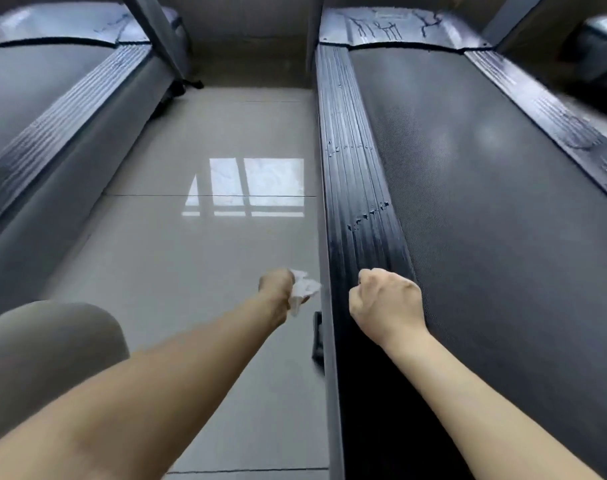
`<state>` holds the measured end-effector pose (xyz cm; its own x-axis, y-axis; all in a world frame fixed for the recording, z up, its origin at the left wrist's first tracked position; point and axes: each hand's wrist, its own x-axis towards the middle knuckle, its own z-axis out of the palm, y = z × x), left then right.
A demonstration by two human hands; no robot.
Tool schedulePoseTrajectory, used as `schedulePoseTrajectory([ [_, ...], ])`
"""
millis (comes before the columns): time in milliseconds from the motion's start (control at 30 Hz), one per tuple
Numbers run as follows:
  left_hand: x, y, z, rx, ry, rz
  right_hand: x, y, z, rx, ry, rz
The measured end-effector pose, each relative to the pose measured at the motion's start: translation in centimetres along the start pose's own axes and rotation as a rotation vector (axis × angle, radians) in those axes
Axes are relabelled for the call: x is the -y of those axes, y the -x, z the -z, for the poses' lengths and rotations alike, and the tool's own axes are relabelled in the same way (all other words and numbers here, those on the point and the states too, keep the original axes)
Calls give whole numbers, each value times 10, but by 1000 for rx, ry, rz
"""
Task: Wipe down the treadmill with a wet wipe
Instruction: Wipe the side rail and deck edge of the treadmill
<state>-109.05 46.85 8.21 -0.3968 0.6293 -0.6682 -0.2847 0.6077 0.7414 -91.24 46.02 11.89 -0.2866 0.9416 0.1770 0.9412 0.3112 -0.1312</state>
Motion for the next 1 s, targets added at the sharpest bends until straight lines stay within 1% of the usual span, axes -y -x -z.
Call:
schedulePoseTrajectory([
  [33, 11, -8, -3, 7, 53, 45, 6, -8, -9, -44, -8, -42],
  [100, 29, -9, -18, -20, 185, 75, 9, -10, -22, -107, -48, -132],
  [133, 35, -13, -26, -28, 210, 77, 10, -13, -33, -134, -40, -161],
  [200, 43, -23, -43, -3, 191, 24, 9, -15, -39, -183, -45, -184],
  [267, 39, -49, -51, -19, 25, -62, 9, -17, -38, -204, -35, -174],
  [333, 24, -86, -55, -62, -231, -142, 11, -18, -37, -196, -18, -177],
  [367, 14, -103, -56, -51, -334, -157, 11, -18, -37, -185, -18, -183],
  [400, 5, -118, -57, -16, -362, -169, 11, -17, -36, -176, -13, -194],
  [433, 2, -130, -58, 50, -305, -152, 11, -16, -35, -170, -4, -199],
  [467, 5, -142, -60, 140, -206, -89, 11, -16, -34, -157, 5, -213],
  [500, 11, -151, -61, 222, -105, 21, 11, -17, -34, -144, 11, -220],
  [567, 34, -153, -58, 343, 6, 221, 12, -16, -33, -123, 15, -208],
  [667, 70, -121, -46, 454, 48, 465, 14, -19, -31, -114, 47, -194],
  [700, 77, -109, -41, 478, 52, 517, 15, -19, -30, -110, 59, -194],
  [733, 78, -98, -36, 518, 30, 531, 16, -19, -29, -106, 66, -195],
  [800, 71, -104, -36, 582, -11, 459, 17, -18, -29, -95, 72, -188],
  [833, 61, -118, -40, 574, 27, 429, 16, -18, -29, -89, 74, -188],
  [900, 33, -159, -57, 472, 98, 361, 14, -19, -31, -78, 73, -195],
  [1000, -6, -193, -69, 413, 105, 236, 15, -20, -31, -70, 64, -188],
])
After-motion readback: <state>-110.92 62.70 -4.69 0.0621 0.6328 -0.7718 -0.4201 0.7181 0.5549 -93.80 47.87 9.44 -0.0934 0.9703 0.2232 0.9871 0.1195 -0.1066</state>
